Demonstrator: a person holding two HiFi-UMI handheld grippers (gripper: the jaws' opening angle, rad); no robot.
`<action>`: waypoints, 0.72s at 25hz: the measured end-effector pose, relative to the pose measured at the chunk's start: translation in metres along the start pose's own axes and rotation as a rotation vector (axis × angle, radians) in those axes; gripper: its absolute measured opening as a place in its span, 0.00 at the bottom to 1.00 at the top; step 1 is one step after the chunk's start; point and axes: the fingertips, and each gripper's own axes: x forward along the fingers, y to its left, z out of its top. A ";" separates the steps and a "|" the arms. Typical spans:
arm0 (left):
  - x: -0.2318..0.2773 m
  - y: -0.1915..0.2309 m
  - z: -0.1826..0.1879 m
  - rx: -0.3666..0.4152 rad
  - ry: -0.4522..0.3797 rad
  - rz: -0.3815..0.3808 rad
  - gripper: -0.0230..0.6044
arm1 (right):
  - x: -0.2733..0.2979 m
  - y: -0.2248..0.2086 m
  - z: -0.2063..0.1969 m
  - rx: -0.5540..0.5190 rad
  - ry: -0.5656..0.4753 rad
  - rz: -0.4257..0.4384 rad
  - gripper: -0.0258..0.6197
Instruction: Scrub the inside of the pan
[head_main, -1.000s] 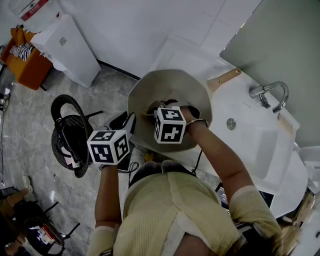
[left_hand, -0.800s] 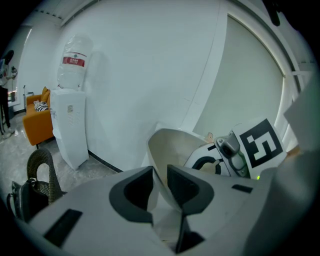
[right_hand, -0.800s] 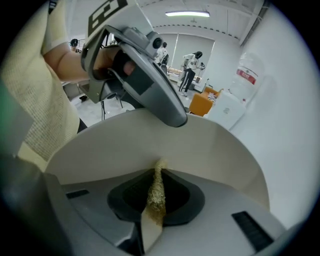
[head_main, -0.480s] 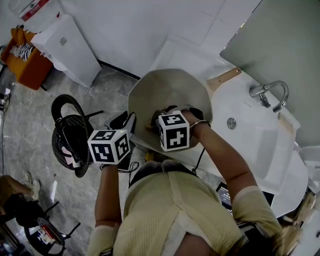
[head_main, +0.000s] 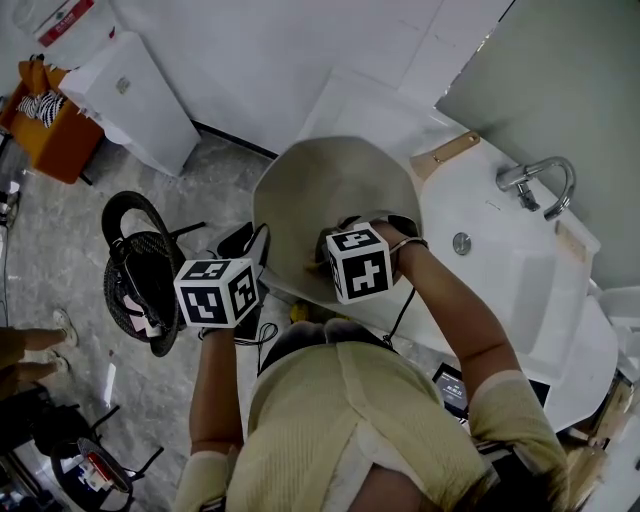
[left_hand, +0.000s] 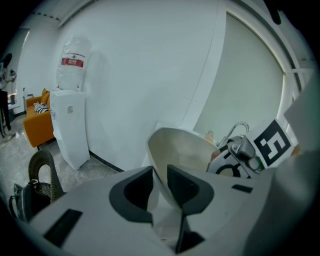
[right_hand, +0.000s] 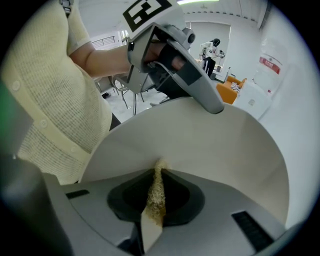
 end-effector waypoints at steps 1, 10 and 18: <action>0.000 0.000 0.000 0.001 0.000 0.001 0.26 | -0.001 0.002 -0.002 0.001 0.006 0.008 0.12; 0.000 -0.001 0.000 0.011 0.006 0.009 0.26 | -0.008 0.023 -0.024 0.007 0.098 0.088 0.12; 0.000 0.000 0.000 0.011 0.003 0.008 0.26 | -0.015 0.027 -0.053 0.013 0.229 0.113 0.12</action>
